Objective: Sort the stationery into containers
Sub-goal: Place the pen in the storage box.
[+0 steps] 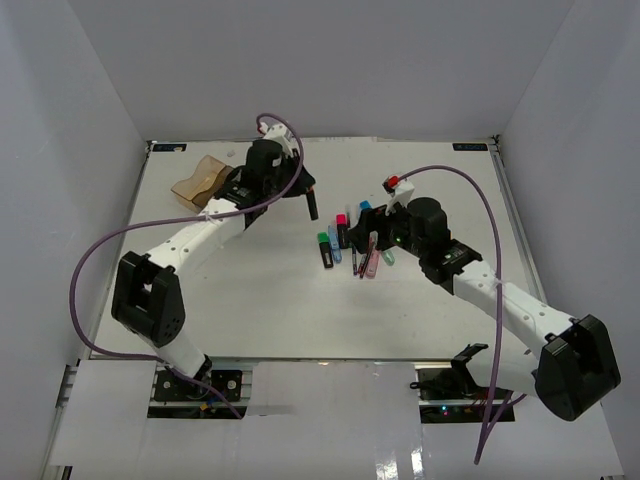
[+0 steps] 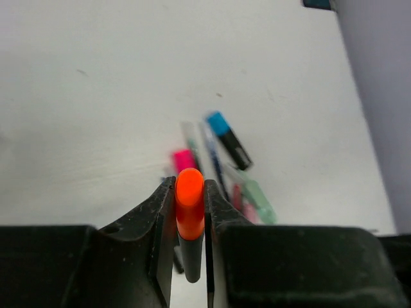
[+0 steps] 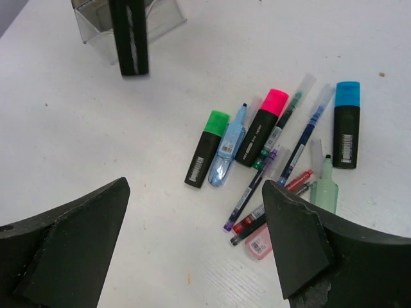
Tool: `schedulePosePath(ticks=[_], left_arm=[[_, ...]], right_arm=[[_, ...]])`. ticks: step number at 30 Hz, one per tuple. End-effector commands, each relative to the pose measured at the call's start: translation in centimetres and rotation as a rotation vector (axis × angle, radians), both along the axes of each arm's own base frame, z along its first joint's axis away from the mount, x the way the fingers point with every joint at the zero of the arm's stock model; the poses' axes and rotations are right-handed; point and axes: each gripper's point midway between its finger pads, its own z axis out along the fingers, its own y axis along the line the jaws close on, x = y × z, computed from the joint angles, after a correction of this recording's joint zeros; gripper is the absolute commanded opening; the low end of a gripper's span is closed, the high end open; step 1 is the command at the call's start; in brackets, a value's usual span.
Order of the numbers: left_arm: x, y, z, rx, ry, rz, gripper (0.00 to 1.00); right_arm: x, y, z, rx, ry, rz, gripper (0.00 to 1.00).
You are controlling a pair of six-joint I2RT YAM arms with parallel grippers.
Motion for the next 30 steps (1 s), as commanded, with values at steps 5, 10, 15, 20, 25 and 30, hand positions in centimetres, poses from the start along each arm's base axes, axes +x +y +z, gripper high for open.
schedulePosePath(ticks=[5, 10, 15, 20, 25, 30], left_arm=[[6.5, 16.6, 4.3, 0.586, -0.219, 0.279, 0.18], [10.4, 24.8, 2.9, 0.879, -0.218, 0.312, 0.17], [14.4, 28.6, 0.2, 1.008, -0.183, 0.288, 0.17], [16.8, 31.9, -1.2, 1.050, -0.163, 0.314, 0.16], [18.6, 32.2, -2.5, 1.045, -0.181, 0.288, 0.18], [19.0, 32.1, -6.3, 1.058, -0.139, 0.235, 0.27]], right_arm=[[-1.6, -1.4, 0.3, -0.052, -0.049, 0.025, 0.90], [-2.6, -1.1, -1.1, -0.100, -0.023, 0.098, 0.90], [-4.3, -0.7, -3.2, -0.124, 0.048, 0.186, 0.90], [-5.6, -0.5, -3.8, -0.116, 0.057, 0.241, 0.90], [-6.1, -0.3, -4.3, -0.107, 0.058, 0.270, 0.90], [-5.7, -0.7, -4.7, -0.124, 0.058, 0.243, 0.90]])
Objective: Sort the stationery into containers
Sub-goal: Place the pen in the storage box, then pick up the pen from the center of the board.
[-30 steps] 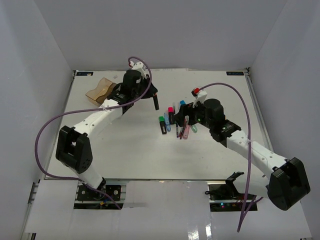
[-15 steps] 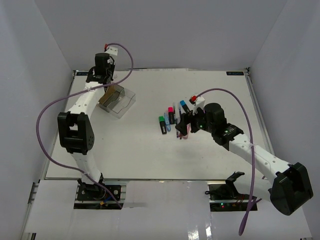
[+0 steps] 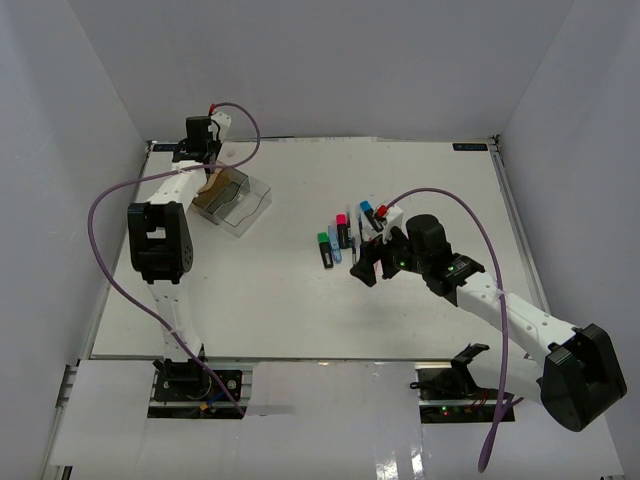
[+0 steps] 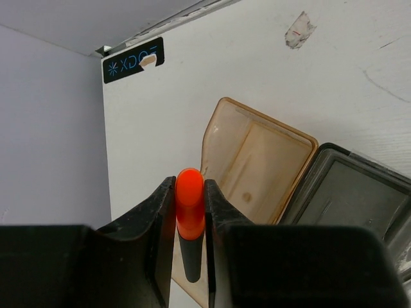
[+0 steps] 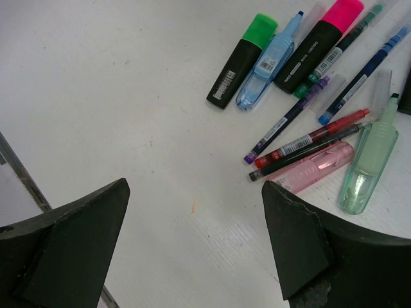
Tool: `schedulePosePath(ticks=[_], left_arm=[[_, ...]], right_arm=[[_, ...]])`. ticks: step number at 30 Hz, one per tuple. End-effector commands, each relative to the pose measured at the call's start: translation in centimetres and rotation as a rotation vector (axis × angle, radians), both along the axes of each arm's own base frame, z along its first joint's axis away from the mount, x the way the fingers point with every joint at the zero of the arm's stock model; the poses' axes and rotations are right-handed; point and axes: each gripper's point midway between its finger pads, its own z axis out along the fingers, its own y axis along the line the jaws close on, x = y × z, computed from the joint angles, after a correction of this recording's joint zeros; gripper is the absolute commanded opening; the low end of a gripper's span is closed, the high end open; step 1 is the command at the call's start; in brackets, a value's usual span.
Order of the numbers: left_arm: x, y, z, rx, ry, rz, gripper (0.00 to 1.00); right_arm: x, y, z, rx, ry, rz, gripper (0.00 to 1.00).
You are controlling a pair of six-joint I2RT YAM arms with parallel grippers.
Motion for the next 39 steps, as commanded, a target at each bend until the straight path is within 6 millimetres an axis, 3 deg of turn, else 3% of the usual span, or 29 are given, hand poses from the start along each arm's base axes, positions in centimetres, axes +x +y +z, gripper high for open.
schedulePosePath(ticks=[1, 8, 12, 15, 16, 18, 19, 20, 21, 22, 23, 24, 25, 26, 27, 28, 29, 30, 32, 37, 39], left_arm=[[1.1, -0.7, 1.2, 0.001, -0.045, -0.040, 0.29], [0.4, -1.1, -0.8, -0.046, -0.017, -0.027, 0.43], [0.1, -1.0, 0.1, -0.064, -0.037, 0.000, 0.53], [-0.7, -1.6, 2.1, -0.145, -0.071, 0.033, 0.59], [-1.4, -2.2, 3.9, -0.188, -0.089, 0.024, 0.61], [-2.6, -3.9, 5.2, -0.321, -0.106, 0.043, 0.71], [-3.8, -5.1, 7.2, -0.397, -0.115, 0.022, 0.75], [-4.7, -6.7, 7.8, -0.504, -0.118, 0.035, 0.80], [-5.8, -7.9, 7.5, -0.572, -0.091, 0.048, 0.89], [-7.2, -8.8, 7.4, -0.624, -0.064, 0.072, 0.90], [-8.6, -9.8, 8.8, -0.679, -0.076, 0.087, 0.92], [-9.7, -11.8, 8.7, -0.771, -0.059, 0.128, 0.93], [-11.5, -12.6, 6.9, -0.793, -0.008, 0.181, 0.93], [-12.5, -13.8, 6.7, -0.818, 0.003, 0.200, 0.93], [-14.0, -16.9, 7.1, -0.859, 0.014, 0.182, 0.93], [-16.0, -19.8, 5.4, -0.859, 0.075, 0.161, 0.95], [-16.3, -19.7, 5.0, -0.875, 0.078, 0.189, 0.95], [-17.7, -22.6, 4.4, -0.907, 0.113, 0.174, 0.96], [-19.7, -25.6, 2.3, -0.900, 0.171, 0.169, 0.96], [-21.5, -29.0, -2.1, -0.882, 0.227, 0.247, 0.96], [-21.8, -30.1, -2.9, -0.879, 0.241, 0.247, 0.93]], right_arm=[[0.3, 0.2, 0.9, 0.018, -0.045, 0.011, 0.90], [0.3, 0.2, 1.3, 0.022, -0.054, 0.006, 0.90], [0.1, 0.0, 1.7, 0.028, -0.060, 0.002, 0.90], [0.2, -0.4, 2.4, 0.025, -0.080, -0.019, 0.90], [0.1, -0.6, 2.5, 0.023, -0.081, -0.027, 0.90], [0.4, -1.1, 3.2, 0.025, -0.108, -0.059, 0.90], [0.6, -1.6, 3.7, 0.021, -0.125, -0.086, 0.90], [0.6, -1.7, 3.8, 0.021, -0.128, -0.097, 0.90], [0.7, -2.0, 4.0, 0.021, -0.135, -0.111, 0.90], [0.6, -2.2, 4.4, 0.024, -0.140, -0.124, 0.90], [0.8, -2.6, 4.5, 0.019, -0.147, -0.148, 0.90], [0.8, -2.8, 4.6, 0.016, -0.148, -0.159, 0.90], [0.8, -3.0, 4.6, 0.014, -0.148, -0.171, 0.90], [0.7, -3.4, 4.7, 0.009, -0.153, -0.187, 0.90], [0.7, -3.7, 4.7, 0.008, -0.154, -0.198, 0.90], [0.7, -4.1, 4.7, 0.007, -0.155, -0.216, 0.90], [0.6, -4.1, 4.9, 0.012, -0.158, -0.218, 0.90], [0.5, -4.2, 4.7, 0.010, -0.154, -0.221, 0.90], [0.2, -4.4, 4.9, 0.023, -0.157, -0.226, 0.90], [-0.4, -4.7, 4.7, 0.030, -0.154, -0.228, 0.90], [-0.7, -4.9, 4.3, 0.024, -0.147, -0.229, 0.90]])
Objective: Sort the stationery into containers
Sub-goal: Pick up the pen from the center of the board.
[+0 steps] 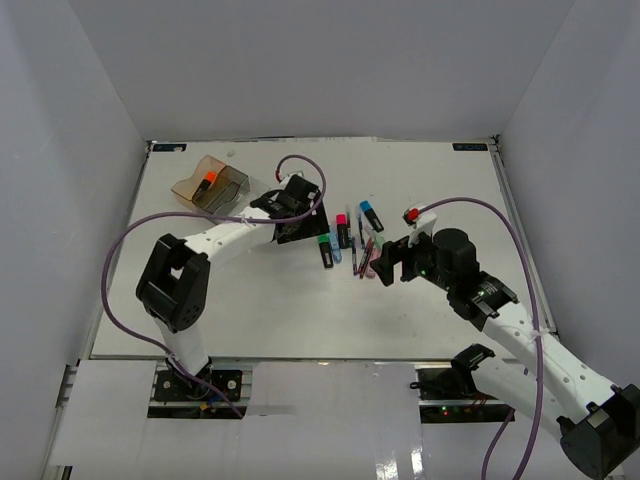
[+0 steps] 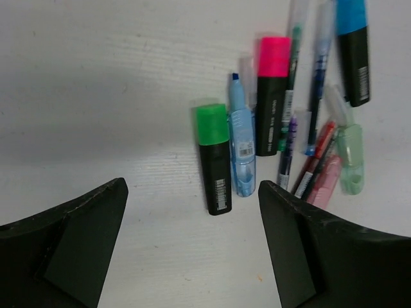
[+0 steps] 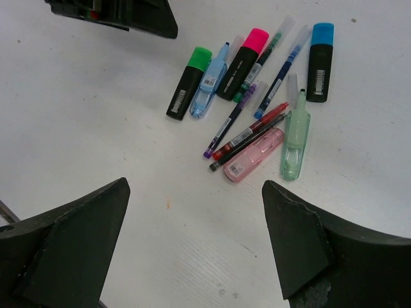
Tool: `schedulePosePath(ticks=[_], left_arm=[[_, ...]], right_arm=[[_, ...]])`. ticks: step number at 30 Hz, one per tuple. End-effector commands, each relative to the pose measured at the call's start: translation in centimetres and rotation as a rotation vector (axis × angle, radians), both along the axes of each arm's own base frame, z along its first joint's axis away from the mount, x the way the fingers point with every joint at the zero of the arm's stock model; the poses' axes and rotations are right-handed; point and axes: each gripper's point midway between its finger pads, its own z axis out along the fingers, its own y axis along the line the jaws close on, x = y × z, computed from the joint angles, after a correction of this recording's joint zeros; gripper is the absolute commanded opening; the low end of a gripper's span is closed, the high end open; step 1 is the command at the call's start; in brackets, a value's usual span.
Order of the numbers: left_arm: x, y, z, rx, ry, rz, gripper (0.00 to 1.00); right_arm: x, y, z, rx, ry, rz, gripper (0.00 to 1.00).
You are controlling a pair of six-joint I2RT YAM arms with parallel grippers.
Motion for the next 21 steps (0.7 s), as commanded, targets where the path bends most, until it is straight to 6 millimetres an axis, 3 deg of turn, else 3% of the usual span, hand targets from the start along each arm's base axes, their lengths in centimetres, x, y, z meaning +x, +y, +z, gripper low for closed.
schedulePosePath(ticks=[1, 13, 21], left_arm=[[0.2, 0.0, -0.7, -0.021, 0.018, 0.120, 0.93], [-0.2, -2.8, -4.8, -0.013, 0.085, 0.112, 0.84], [-0.6, -2.4, -7.1, 0.029, 0.117, 0.128, 0.74]], right_arm=[[-0.3, -0.4, 0.0, 0.008, -0.003, -0.020, 0.90], [-0.6, -0.9, -1.0, -0.006, 0.005, -0.030, 0.90], [-0.7, -1.0, -1.2, -0.008, 0.006, -0.028, 0.90]])
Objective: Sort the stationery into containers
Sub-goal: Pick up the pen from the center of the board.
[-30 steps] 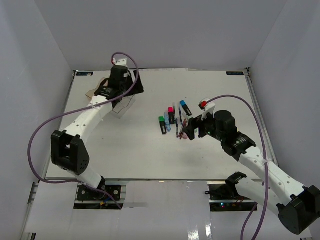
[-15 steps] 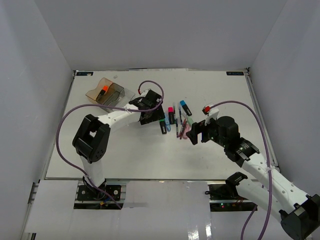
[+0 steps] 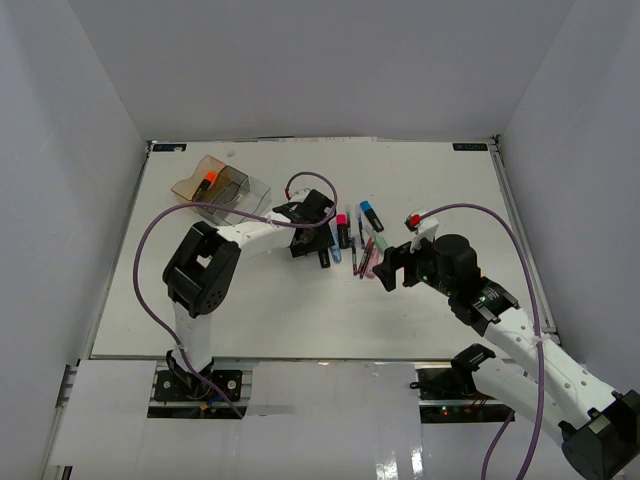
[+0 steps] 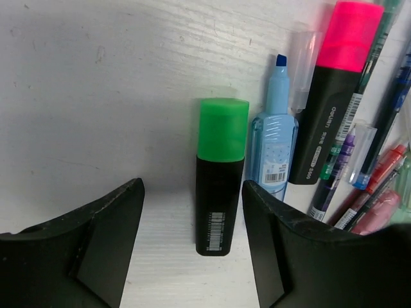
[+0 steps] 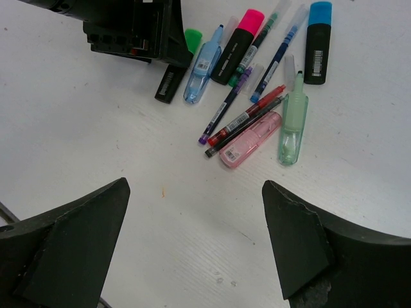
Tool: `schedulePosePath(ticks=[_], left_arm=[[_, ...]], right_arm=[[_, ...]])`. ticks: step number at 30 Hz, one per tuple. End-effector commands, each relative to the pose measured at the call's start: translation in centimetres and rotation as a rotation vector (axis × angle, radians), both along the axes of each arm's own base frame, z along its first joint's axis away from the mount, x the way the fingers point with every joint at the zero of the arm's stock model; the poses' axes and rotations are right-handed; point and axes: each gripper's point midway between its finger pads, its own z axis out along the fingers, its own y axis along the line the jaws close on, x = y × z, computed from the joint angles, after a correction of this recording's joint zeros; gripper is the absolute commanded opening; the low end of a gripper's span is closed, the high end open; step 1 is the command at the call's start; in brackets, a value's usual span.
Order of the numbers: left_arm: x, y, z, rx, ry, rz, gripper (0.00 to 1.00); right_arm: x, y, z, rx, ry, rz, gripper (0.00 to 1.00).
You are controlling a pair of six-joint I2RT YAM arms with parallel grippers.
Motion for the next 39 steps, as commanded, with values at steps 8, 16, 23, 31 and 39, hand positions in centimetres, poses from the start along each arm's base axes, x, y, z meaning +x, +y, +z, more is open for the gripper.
schedulePosePath(ticks=[8, 16, 23, 31, 39], left_arm=[[0.1, 0.5, -0.5, 0.035, -0.012, 0.016, 0.67], [-1.0, 3.2, -1.3, 0.153, 0.005, 0.022, 0.53], [-1.6, 4.8, -0.9, 0.209, 0.004, -0.002, 0.46], [-0.3, 7.2, 2.2, 0.305, -0.084, -0.058, 0.26], [5.9, 14.7, 10.1, 0.462, -0.292, -0.159, 0.22]], right_arm=[[0.0, -0.2, 0.1, 0.004, -0.014, -0.009, 0.90], [0.0, 0.0, -0.3, -0.004, -0.007, 0.002, 0.90], [0.0, -0.1, -0.3, -0.005, -0.005, -0.001, 0.90], [0.0, 0.0, -0.1, -0.002, -0.011, 0.004, 0.90], [-0.1, 0.2, 0.0, 0.005, -0.013, 0.019, 0.90]])
